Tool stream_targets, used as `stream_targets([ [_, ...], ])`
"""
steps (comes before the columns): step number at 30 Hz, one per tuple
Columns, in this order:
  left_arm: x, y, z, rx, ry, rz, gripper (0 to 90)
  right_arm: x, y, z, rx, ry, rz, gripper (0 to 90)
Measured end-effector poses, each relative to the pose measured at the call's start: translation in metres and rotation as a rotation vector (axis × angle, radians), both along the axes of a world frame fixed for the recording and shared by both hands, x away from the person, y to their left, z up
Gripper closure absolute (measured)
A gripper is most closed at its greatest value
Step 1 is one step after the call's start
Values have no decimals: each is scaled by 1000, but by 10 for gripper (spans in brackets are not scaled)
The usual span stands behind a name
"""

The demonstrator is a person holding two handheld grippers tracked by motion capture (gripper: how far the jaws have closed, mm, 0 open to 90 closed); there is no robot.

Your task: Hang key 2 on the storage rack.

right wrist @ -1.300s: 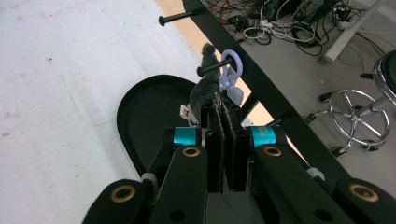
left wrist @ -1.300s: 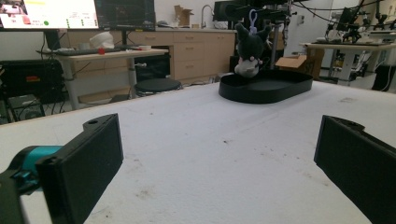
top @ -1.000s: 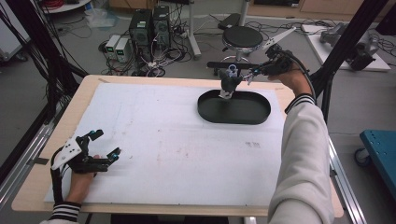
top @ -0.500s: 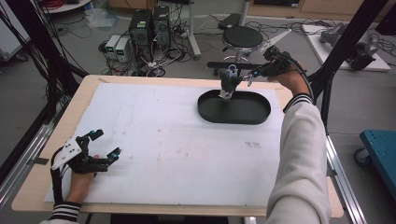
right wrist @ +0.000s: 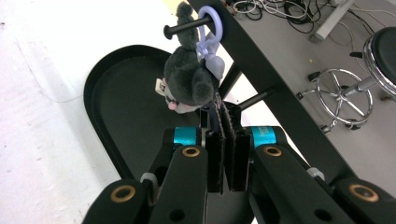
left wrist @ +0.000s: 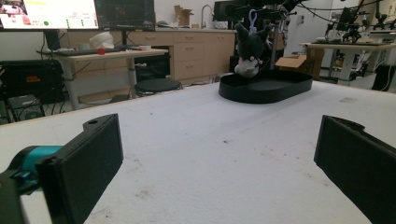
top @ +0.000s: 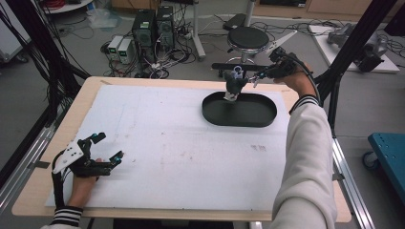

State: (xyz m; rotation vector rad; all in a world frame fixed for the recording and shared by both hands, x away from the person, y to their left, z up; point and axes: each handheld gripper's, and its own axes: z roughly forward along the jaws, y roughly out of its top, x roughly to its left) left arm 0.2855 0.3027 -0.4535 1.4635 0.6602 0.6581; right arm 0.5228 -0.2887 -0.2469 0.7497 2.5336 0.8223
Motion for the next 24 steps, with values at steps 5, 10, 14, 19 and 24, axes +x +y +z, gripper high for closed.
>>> stream_targets([
  [5,0,0,0,1,1,-1,17,1,-2,-1,-7,0,-9,887],
  [10,0,0,0,1,-1,0,17,3,-3,-2,-11,-4,-8,887],
  [14,0,0,0,2,-1,-1,17,4,-1,-3,-14,-10,-10,887],
  [19,0,0,0,2,-1,-1,17,5,-2,-3,-21,-25,-18,887],
  [24,0,0,0,1,-2,-1,17,7,-4,-3,-16,-34,-22,887],
])
